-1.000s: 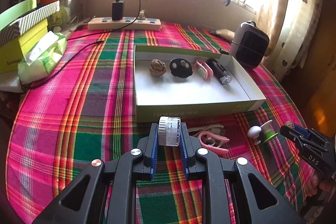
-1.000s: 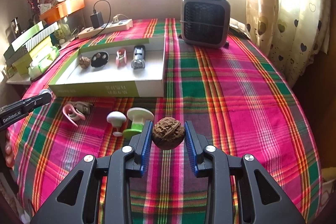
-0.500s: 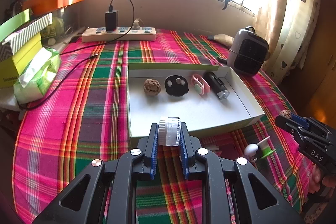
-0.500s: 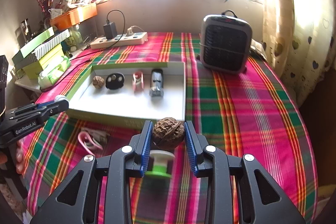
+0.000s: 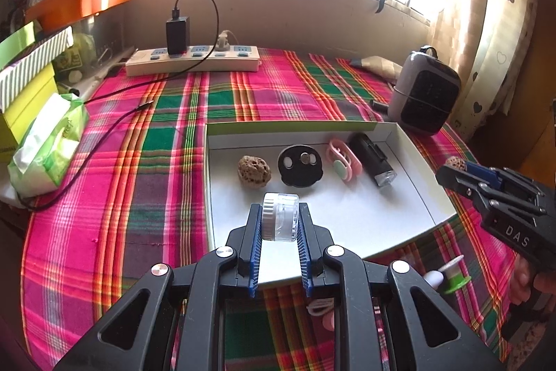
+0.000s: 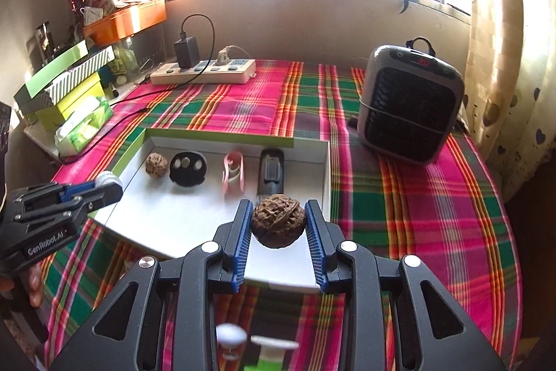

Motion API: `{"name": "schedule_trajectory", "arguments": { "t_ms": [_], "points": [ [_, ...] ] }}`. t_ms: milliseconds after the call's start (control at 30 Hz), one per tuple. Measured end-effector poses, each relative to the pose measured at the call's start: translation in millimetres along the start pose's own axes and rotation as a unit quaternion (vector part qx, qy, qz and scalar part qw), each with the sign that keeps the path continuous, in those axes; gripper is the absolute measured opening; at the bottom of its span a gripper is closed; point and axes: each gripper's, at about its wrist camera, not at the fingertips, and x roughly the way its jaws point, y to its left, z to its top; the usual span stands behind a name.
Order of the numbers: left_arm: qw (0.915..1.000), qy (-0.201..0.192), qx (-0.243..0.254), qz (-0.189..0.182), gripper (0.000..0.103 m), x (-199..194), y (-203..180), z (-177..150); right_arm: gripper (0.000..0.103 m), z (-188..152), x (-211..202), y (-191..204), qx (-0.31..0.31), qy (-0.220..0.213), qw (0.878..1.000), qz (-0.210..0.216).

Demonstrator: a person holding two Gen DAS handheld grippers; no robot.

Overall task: Organize objects
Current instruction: 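Carry the white cylinder in left tool into the box while right tool carries the walnut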

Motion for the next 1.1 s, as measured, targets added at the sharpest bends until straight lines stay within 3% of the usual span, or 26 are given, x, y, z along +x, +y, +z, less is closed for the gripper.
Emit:
{"name": "schedule_trajectory", "arguments": {
  "t_ms": [667,1100],
  "points": [
    [0.9994,0.03,0.0,0.014,0.017,38,6,9,0.032,36,70,-14,0.002,0.038,0.999,-0.02],
    [0.9992,0.034,0.008,0.019,0.017,45,3,9,0.032,36,83,-17,0.019,0.046,0.999,-0.017]
  ]
}}
